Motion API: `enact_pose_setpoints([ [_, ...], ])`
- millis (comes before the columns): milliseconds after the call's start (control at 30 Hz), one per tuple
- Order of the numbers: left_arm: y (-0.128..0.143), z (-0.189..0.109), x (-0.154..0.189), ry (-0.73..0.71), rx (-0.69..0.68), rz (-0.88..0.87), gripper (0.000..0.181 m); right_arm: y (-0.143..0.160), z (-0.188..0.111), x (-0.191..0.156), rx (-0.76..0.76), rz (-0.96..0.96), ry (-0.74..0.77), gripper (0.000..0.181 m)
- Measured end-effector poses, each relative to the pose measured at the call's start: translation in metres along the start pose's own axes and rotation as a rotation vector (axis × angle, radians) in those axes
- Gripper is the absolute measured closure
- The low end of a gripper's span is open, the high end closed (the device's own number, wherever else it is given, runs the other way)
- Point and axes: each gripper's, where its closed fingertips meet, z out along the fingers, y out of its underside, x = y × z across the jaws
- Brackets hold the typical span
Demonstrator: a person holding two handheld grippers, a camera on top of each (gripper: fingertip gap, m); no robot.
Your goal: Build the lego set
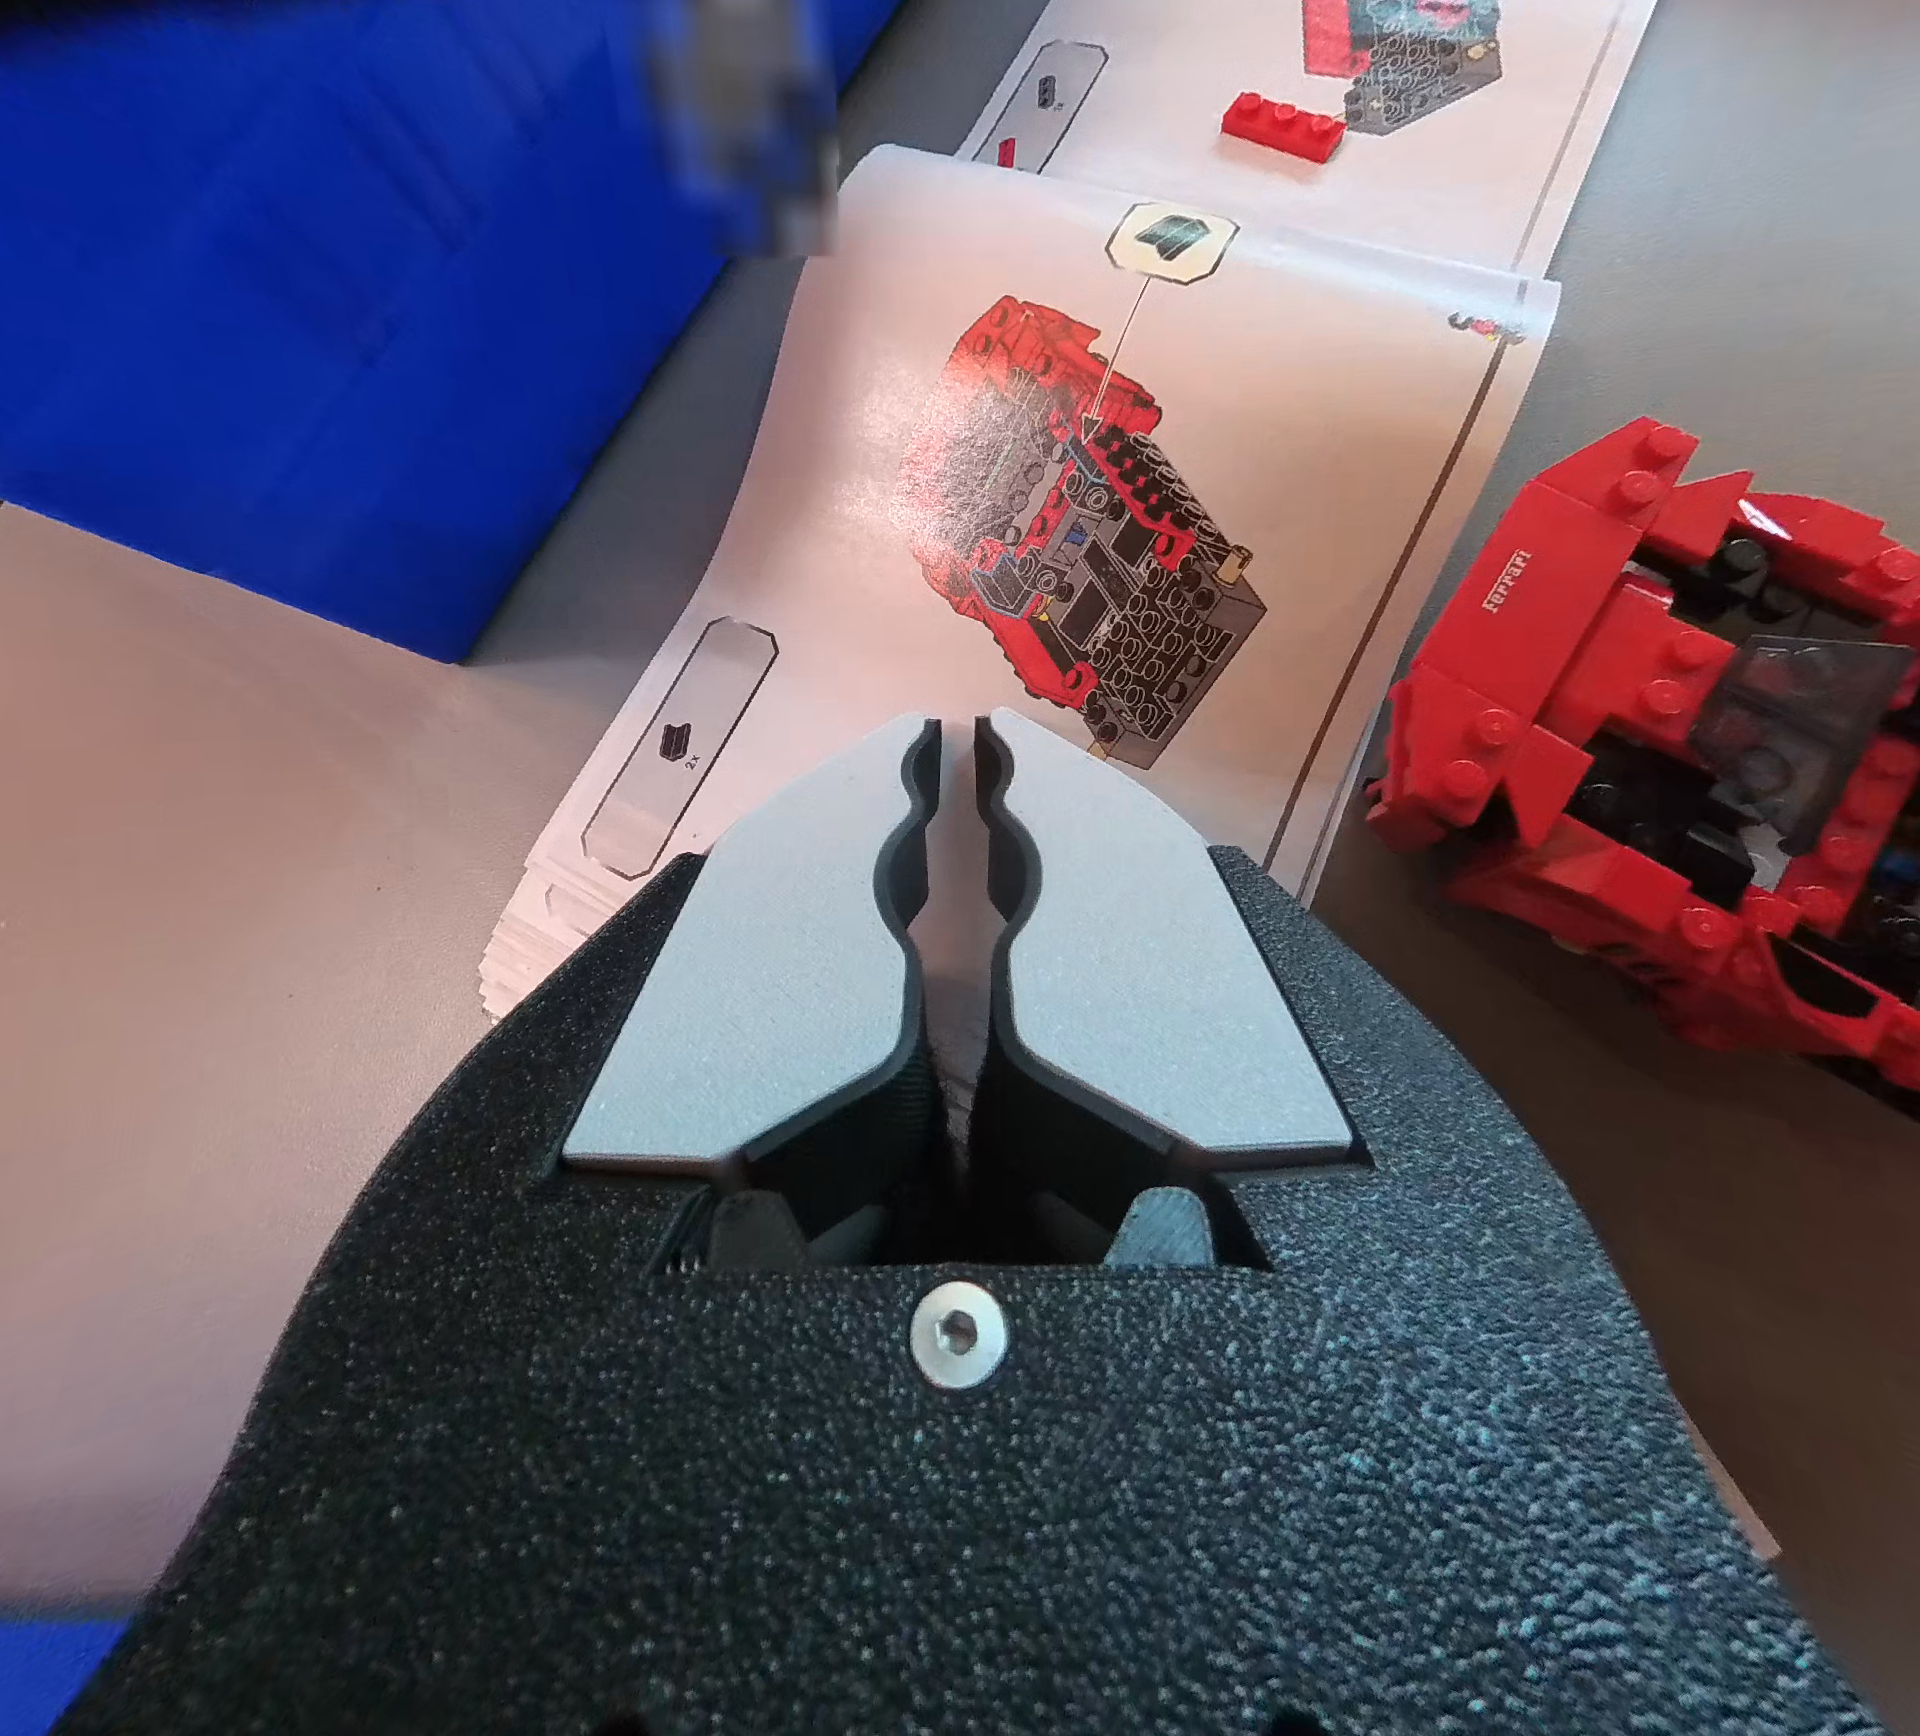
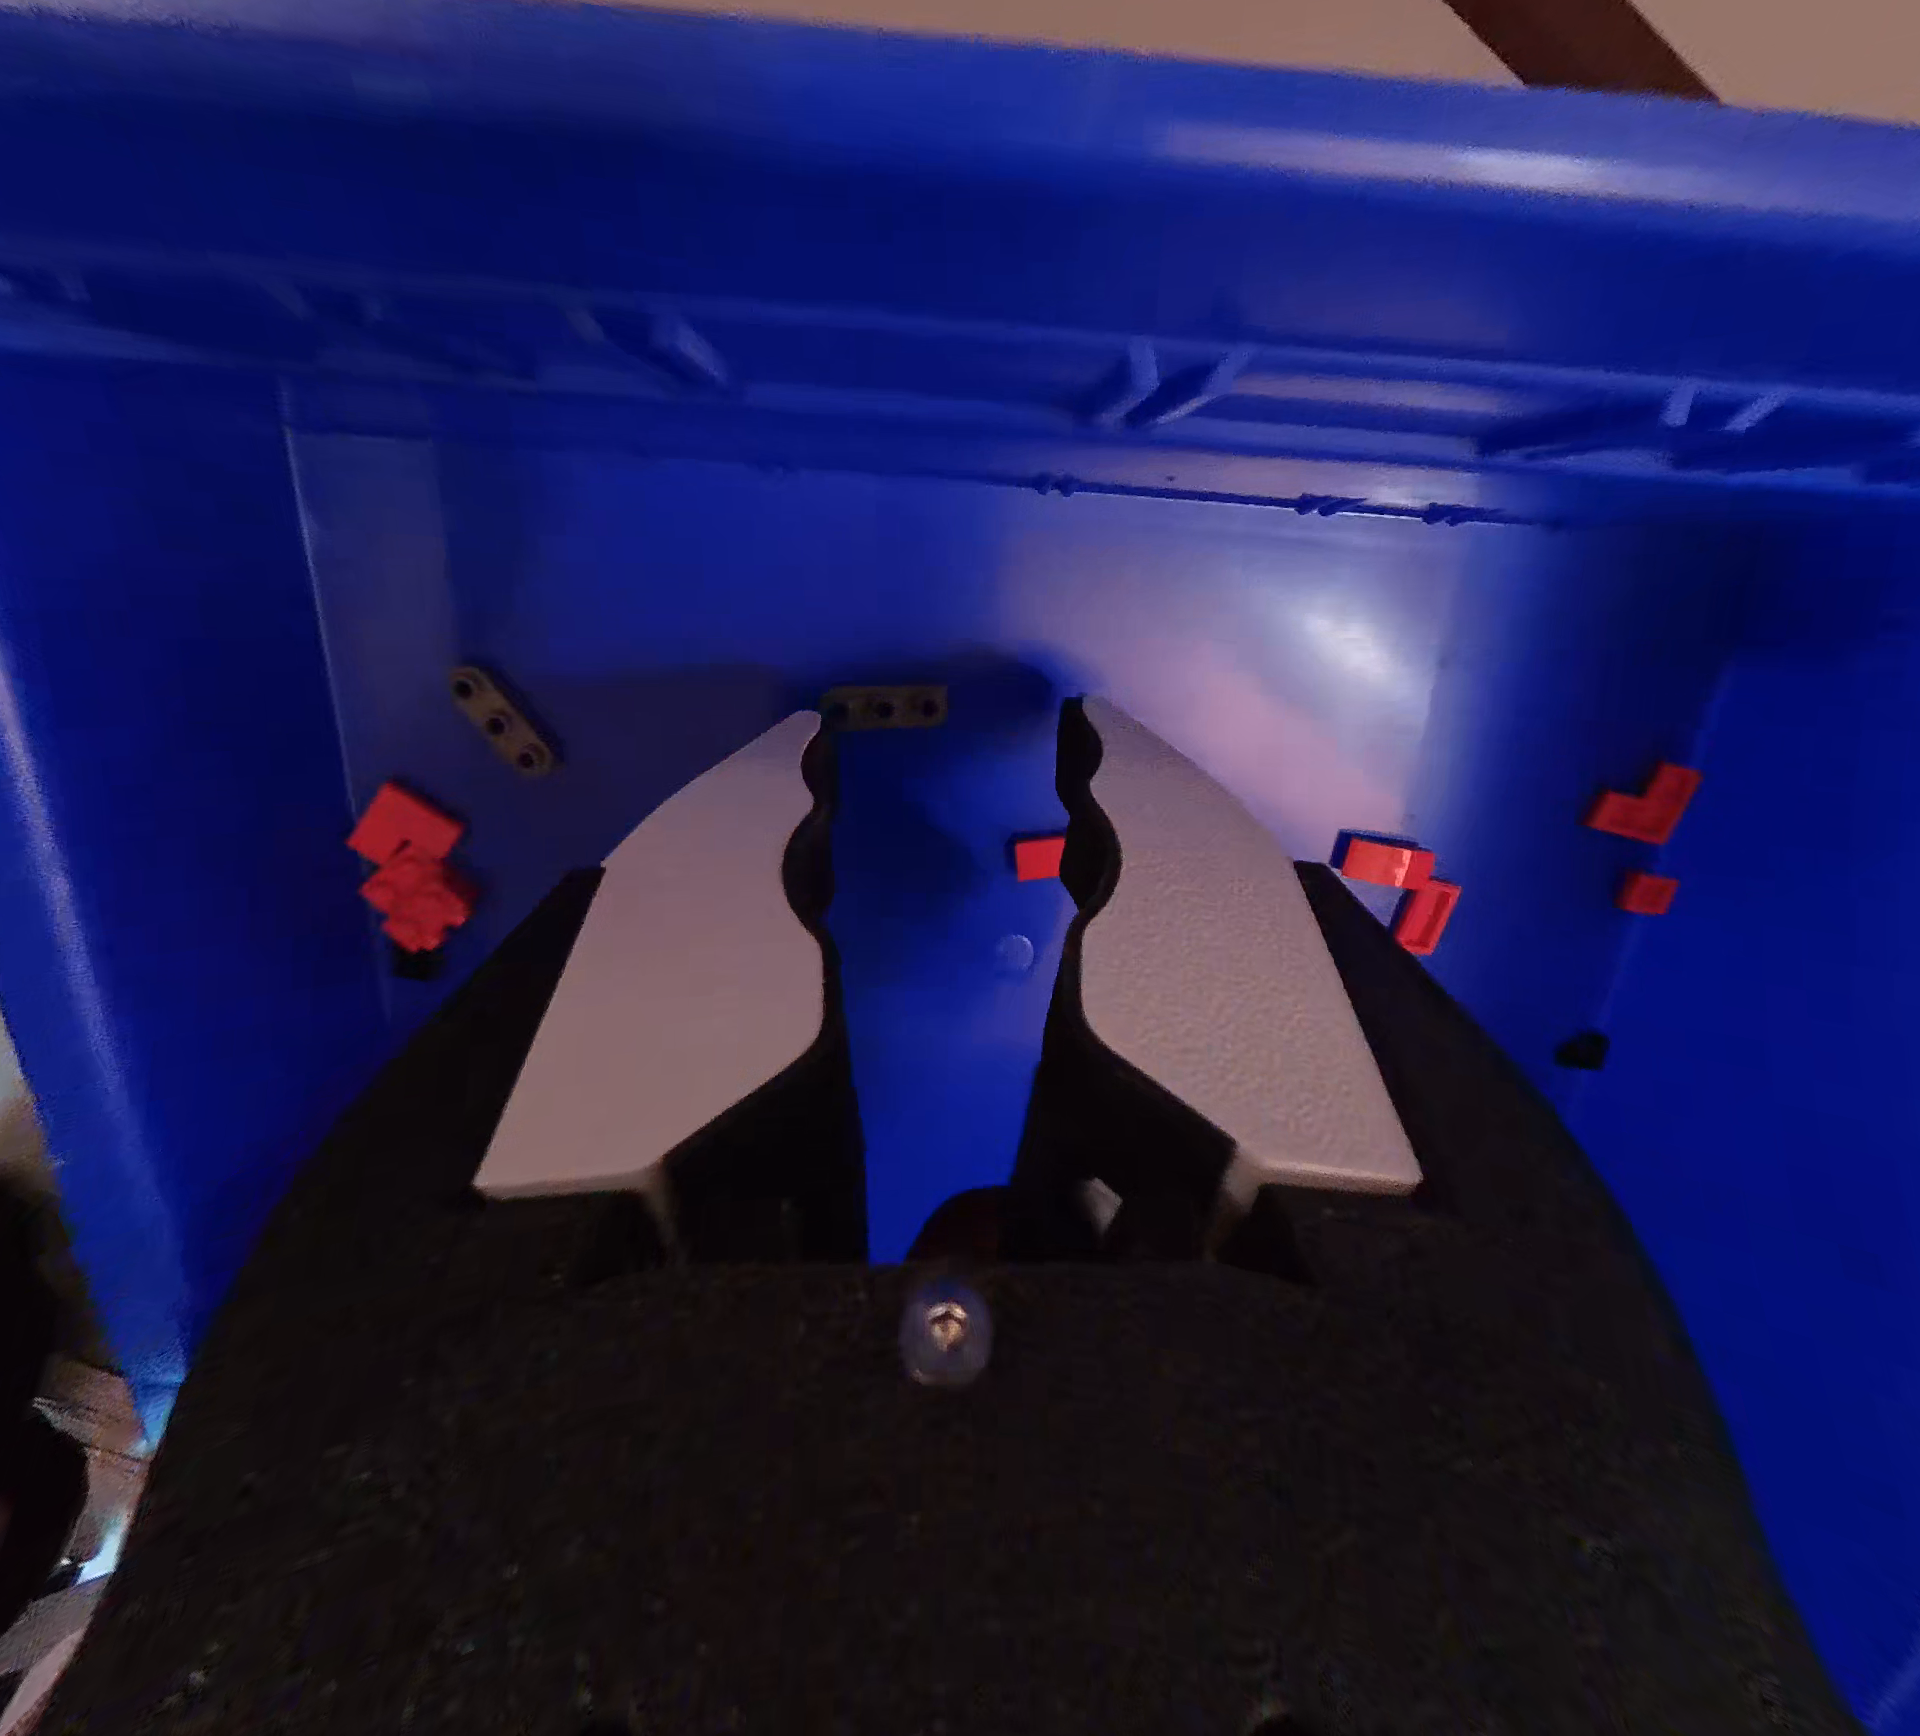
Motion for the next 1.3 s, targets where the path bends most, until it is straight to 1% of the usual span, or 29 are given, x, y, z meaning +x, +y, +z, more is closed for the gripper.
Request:
enact_pose_setpoints([
  [133, 0.0, 0.0, 0.0, -0.002, 0.0, 0.004, 0.176, 0.0, -0.004, -0.01, 0.019, -0.009, -0.03, 0.142],
  [300, 0.0, 0.0, 0.0, -0.003, 0.0, 0.004, 0.176, -0.002, 0.004, -0.014, 0.017, 0.034, -0.026, 0.142],
  [367, 0.0, 0.0, 0.0, -0.003, 0.0, 0.005, 0.176, -0.002, 0.008, -0.012, 0.006, 0.052, -0.007, 0.147],
  [400, 0.0, 0.0, 0.0, -0.004, 0.0, 0.006, 0.176, -0.003, 0.008, -0.014, 0.016, 0.064, -0.013, 0.156],
  [467, 0.0, 0.0, 0.0, -0.006, 0.0, 0.008, 0.176, -0.003, 0.007, -0.014, 0.013, 0.083, -0.006, 0.158],
  [567, 0.0, 0.0, 0.0, -0.008, 0.0, 0.011, 0.176, 0.003, 0.003, -0.011, -0.021, 0.055, 0.025, 0.159],
  [600, 0.0, 0.0, 0.0, -0.009, 0.001, 0.012, 0.176, 0.004, -0.004, -0.01, -0.016, 0.041, 0.045, 0.176],
  [633, 0.0, 0.0, 0.0, -0.01, 0.001, 0.013, 0.176, 0.003, -0.016, -0.01, 0.009, 0.035, 0.064, 0.177],
  [733, 0.0, 0.0, 0.0, -0.007, 0.0, 0.011, 0.176, 0.009, -0.071, -0.025, 0.079, 0.055, 0.074, 0.179],
  [800, 0.0, 0.0, 0.0, -0.001, 0.0, 0.004, 0.176, 0.023, -0.105, -0.035, 0.105, 0.068, 0.094, 0.179],
  [867, -0.001, 0.001, 0.0, 0.006, 0.0, 0.0, 0.176, 0.041, -0.123, -0.041, 0.096, 0.092, 0.098, 0.176],
  [900, -0.001, 0.002, 0.0, 0.008, 0.0, -0.002, 0.176, 0.05, -0.127, -0.039, 0.073, 0.102, 0.115, 0.17],
  [933, -0.001, 0.002, -0.001, 0.009, 0.0, -0.003, 0.176, 0.057, -0.127, -0.034, 0.046, 0.109, 0.134, 0.166],
  [1000, -0.001, 0.002, -0.001, 0.003, 0.0, 0.004, 0.176, 0.062, -0.12, -0.025, 0.014, 0.124, 0.121, 0.163],
  [1067, -0.002, 0.002, 0.0, -0.007, 0.001, 0.018, 0.176, 0.063, -0.1, -0.013, -0.032, 0.176, 0.086, 0.162],
  [1133, -0.001, 0.002, 0.0, -0.011, 0.001, 0.022, 0.176, 0.067, -0.075, 0.008, -0.103, 0.286, 0.079, 0.162],
  [1200, -0.001, 0.002, 0.0, -0.01, 0.002, 0.022, 0.176, 0.07, -0.052, 0.028, -0.134, 0.406, 0.075, 0.161],
  [1233, -0.001, 0.002, 0.0, -0.01, 0.002, 0.022, 0.176, 0.071, -0.042, 0.036, -0.142, 0.449, 0.069, 0.16],
  [1300, -0.001, 0.001, 0.0, -0.007, 0.003, 0.021, 0.176, 0.077, -0.032, 0.047, -0.2, 0.471, 0.082, 0.158],
])
